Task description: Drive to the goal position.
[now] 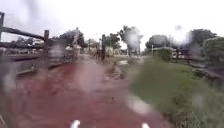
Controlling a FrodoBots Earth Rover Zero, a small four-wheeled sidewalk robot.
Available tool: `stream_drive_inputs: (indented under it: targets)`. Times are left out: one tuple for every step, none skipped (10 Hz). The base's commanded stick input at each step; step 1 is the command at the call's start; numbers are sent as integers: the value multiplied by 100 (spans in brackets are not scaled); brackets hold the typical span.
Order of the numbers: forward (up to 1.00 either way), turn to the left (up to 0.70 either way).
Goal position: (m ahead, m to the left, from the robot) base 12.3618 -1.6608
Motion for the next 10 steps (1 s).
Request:
stream_drive_inputs:
  targets:
    - [70,22]
    - [70,0]
    - [70,0]
    - [70,0]
    - [70,0]
    - [70,14]
    - [70,27]
    - [70,26]
    - [70,11]
    - [70,0]
